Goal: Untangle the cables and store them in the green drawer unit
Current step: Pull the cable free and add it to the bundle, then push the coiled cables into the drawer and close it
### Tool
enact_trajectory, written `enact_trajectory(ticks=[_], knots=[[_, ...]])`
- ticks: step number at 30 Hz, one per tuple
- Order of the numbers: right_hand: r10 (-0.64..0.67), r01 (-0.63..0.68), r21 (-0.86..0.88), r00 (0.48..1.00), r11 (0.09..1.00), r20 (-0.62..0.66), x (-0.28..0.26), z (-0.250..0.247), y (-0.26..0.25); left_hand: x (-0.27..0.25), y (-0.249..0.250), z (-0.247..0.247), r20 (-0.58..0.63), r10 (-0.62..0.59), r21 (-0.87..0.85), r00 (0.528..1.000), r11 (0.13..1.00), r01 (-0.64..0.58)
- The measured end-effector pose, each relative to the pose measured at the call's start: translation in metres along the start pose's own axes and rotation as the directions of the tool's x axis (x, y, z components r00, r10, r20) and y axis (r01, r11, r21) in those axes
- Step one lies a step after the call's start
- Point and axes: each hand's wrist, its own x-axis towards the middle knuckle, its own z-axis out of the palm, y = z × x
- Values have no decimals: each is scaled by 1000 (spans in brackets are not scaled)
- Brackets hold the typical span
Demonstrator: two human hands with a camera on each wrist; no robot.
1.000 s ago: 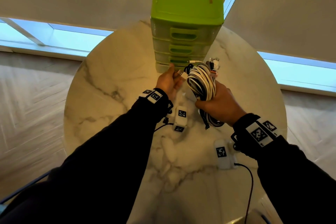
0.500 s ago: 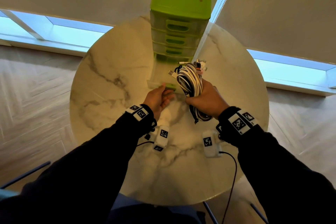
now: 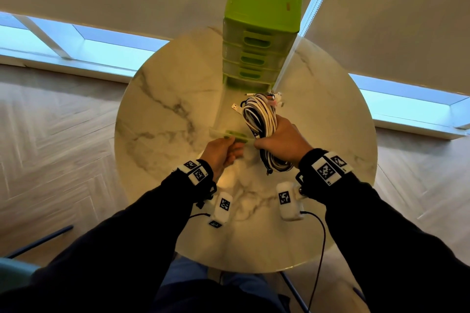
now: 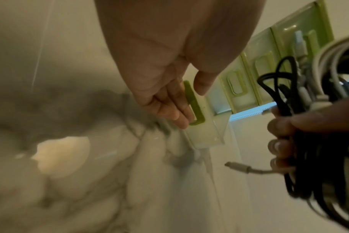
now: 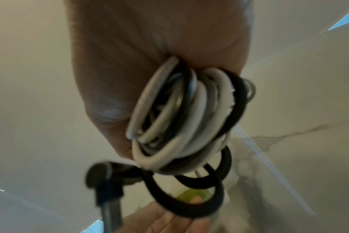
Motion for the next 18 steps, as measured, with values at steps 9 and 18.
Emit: enact_trajectory(ticks=[9, 18], knots=[[181, -164, -150, 977, 975, 109, 54, 21, -22, -7, 21, -33, -45, 531, 529, 846, 731, -430], [369, -339, -195, 918, 920, 143, 113, 25, -35, 31, 52, -39, 59, 536, 710, 842, 571, -413]])
